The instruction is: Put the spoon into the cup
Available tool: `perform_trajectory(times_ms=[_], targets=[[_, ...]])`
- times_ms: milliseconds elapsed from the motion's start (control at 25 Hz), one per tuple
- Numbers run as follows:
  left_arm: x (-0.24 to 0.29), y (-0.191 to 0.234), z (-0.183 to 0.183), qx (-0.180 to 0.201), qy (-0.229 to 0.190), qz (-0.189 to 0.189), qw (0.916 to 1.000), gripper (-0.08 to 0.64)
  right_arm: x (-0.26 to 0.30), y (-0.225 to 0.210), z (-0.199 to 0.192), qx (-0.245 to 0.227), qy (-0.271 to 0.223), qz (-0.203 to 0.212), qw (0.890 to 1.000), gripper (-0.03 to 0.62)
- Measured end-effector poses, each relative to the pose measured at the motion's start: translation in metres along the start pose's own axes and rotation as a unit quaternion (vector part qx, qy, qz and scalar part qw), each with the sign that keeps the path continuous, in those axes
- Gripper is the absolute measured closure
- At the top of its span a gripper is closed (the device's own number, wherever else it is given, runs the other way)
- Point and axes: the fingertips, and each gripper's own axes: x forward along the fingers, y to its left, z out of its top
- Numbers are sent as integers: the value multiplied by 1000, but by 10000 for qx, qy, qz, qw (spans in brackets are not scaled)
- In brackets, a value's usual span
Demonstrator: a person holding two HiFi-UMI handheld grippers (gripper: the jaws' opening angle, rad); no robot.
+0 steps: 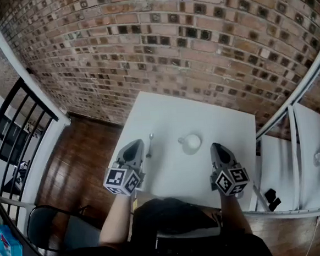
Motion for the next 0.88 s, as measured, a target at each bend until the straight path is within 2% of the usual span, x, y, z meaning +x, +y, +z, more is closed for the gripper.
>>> perform_trajectory(times_ms=[160,320,440,560,880], targets=[[4,5,1,25,37,118,9999,557,4,3,6,-75,-4,-3,10000,588],[2,15,-15,-7,243,277,9993,557,9,8,4,-93,97,75,9999,588],[2,23,-41,-43,529,348,9980,557,12,8,0,172,92,73,9998,588],[3,33,-73,-58,940,462,9945,557,18,9,-8,184,230,108,9995,588],[11,53,-143,-272,1783,941,9791,557,28,11,-42,176,731,217,9969,588]])
